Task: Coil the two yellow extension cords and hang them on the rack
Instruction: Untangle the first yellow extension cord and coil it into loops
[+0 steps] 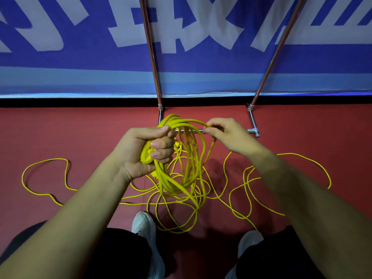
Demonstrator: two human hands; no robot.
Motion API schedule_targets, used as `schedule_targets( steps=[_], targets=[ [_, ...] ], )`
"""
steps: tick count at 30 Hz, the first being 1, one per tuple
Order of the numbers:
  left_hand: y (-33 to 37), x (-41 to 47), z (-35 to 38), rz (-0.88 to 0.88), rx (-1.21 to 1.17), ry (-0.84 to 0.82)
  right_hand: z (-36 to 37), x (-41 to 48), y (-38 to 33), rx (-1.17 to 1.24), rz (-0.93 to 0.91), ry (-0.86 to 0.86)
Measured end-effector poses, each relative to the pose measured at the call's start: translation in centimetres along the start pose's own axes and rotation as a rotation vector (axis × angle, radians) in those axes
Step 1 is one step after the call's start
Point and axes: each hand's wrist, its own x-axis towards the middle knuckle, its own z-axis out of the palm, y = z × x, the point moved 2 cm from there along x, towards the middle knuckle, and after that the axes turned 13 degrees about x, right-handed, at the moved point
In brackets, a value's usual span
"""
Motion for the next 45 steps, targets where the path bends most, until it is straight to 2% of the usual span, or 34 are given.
schedule_targets(
  steps=[4, 8, 11, 15, 17, 20, 22, 24, 27, 30, 35, 38, 40, 42, 45],
  targets=[
    [0.5, -0.2, -0.1, 0.068, -0.098, -0.069, 0.6, -0.1, 1.1, 0.0, 0.049, -0.04],
    [0.8, -0.3, -0.6, 0.114, -0.139, -0.037, 1.0, -0.2, 2.3, 0.16, 0.11, -0.066],
    [1.0, -0.6, -0.9, 0.142, -0.137, -0.011, 0.9, -0.1, 3.3, 0.205, 0.163, 0.059],
    [1.7, -1.2, -1.4, 0.174, -0.182, -0.006, 0.7, -0.5, 4.4, -0.027, 0.11, 0.13],
    [1.9, -1.3, -1.6, 0.192, -0.175, 0.011, 1.1, -0.6, 5.2, -0.073, 0.153, 0.088],
    [2.3, -1.3, -2.1, 0.224, -0.192, 0.012, 2.0, -1.2, 6.3, 0.047, 0.31, -0.037],
    [2.6, -1.4, -2.4, 0.241, -0.148, 0.07, 2.6, -1.8, 6.7, 0.134, 0.381, -0.029],
    [2.8, -1.3, -2.5, 0.25, -0.071, 0.189, 2.9, -1.9, 6.6, 0.176, 0.417, 0.065],
    [2.9, -1.1, -2.4, 0.255, 0.077, 0.379, 2.5, -1.2, 5.3, -0.058, 0.305, 0.138],
    [2.8, -0.7, -2.3, 0.221, 0.219, 0.48, 1.9, -0.9, 2.4, -0.236, 0.208, 0.019],
    [1.4, 0.3, -2.5, 0.149, 0.387, 0.578, 2.7, -2.1, -3.3, -0.445, 0.142, -0.454],
    [0.4, 1.0, -2.2, 0.068, 0.457, 0.571, 3.2, -2.8, -5.3, -0.283, 0.188, -0.677],
    [-0.3, 1.3, -1.7, -0.003, 0.492, 0.551, 3.1, -3.0, -6.2, -0.112, 0.175, -0.714],
    [-1.0, 1.6, -1.1, -0.057, 0.486, 0.501, 2.9, -2.9, -6.7, 0.055, 0.118, -0.654],
    [-1.5, 1.9, 0.0, -0.087, 0.423, 0.405, 2.8, -2.5, -6.8, 0.278, 0.088, -0.442]
  ],
)
